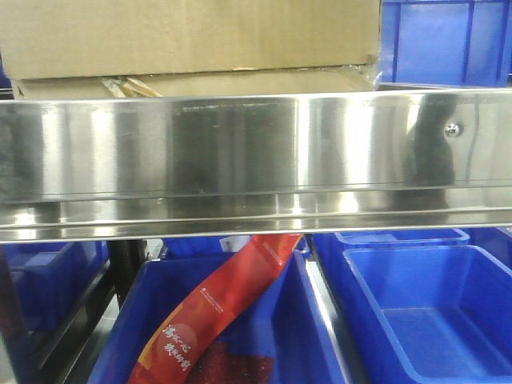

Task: Grab carton from right shelf to conveyor
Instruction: 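Close both grippers on the carton's opposite side walls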

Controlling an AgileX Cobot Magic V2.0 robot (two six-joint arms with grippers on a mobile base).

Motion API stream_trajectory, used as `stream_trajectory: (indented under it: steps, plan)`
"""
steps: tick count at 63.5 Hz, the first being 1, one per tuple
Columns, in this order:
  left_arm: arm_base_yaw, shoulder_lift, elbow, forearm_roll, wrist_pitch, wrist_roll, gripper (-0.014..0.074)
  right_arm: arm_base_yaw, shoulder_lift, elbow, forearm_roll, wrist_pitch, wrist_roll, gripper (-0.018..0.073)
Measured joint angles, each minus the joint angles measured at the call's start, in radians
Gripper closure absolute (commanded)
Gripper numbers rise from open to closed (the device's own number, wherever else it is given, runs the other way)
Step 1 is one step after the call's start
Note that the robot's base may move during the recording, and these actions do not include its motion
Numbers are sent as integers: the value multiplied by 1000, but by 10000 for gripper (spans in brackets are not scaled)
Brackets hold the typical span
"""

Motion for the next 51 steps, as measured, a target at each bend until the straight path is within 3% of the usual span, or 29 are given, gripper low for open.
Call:
stream_trajectory:
  steps: [13, 51]
  plan:
    - [0, 55, -14, 45, 41, -41, 91, 0, 120, -96, -33, 19, 4, 52]
    - [23, 211, -14, 48, 60, -76, 91, 0, 276, -98, -75, 23, 27, 52]
